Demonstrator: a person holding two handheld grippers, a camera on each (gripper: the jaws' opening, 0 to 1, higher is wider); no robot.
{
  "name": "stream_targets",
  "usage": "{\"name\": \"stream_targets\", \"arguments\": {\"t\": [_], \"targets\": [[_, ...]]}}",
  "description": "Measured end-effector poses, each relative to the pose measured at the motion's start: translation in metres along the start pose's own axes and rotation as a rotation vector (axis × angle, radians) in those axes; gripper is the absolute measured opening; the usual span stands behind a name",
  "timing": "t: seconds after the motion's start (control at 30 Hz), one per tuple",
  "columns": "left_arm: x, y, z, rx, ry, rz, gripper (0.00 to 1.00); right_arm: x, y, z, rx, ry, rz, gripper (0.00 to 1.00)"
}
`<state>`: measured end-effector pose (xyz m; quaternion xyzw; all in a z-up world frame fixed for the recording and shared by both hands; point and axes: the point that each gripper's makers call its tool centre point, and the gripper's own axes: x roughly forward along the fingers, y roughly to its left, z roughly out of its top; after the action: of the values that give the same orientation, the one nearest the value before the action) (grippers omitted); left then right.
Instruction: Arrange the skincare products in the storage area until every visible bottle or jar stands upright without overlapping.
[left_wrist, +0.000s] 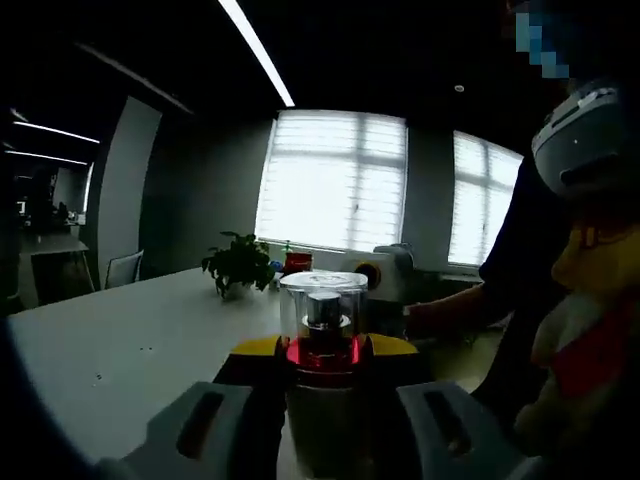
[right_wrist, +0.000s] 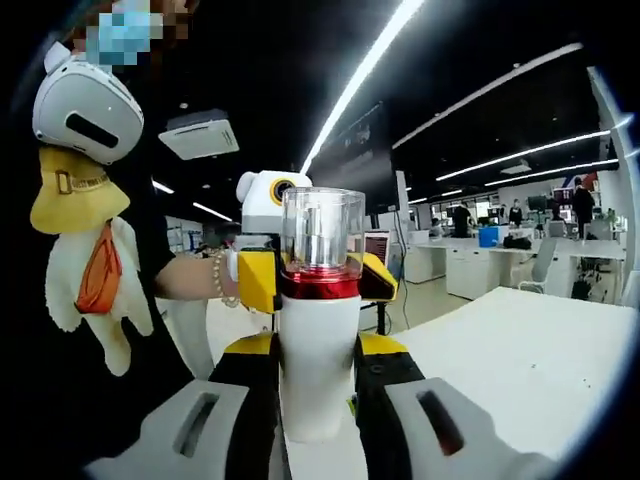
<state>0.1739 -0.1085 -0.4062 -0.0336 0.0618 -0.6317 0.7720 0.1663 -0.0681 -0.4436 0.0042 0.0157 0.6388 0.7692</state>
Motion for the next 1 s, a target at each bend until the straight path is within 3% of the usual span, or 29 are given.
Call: {"name": "stream_targets", "arguments": {"t": [0.17, 0.33, 0.5, 1.0], "targets": [[0.008, -0.007, -0.004, 0.009, 0.011, -0.051, 0.24, 0.001, 0.002, -0.004, 0.004, 0.010, 0.024, 0.32], [0.016, -0.004, -0.012, 0.020, 0.034, -0.068, 0.25, -0.001, 0.000, -0.015, 0.006, 0.048, 0.035, 0.28], [0.027, 0.007, -0.035, 0.033, 0.122, -0.065, 0.25, -0.006, -0.008, -0.036, -0.026, 0.115, -0.002, 0.28], [0.061, 0.013, -0.110, -0.003, 0.267, -0.132, 0.24, -0.035, -0.029, -0.114, 0.014, 0.277, -0.073, 0.28]]}}
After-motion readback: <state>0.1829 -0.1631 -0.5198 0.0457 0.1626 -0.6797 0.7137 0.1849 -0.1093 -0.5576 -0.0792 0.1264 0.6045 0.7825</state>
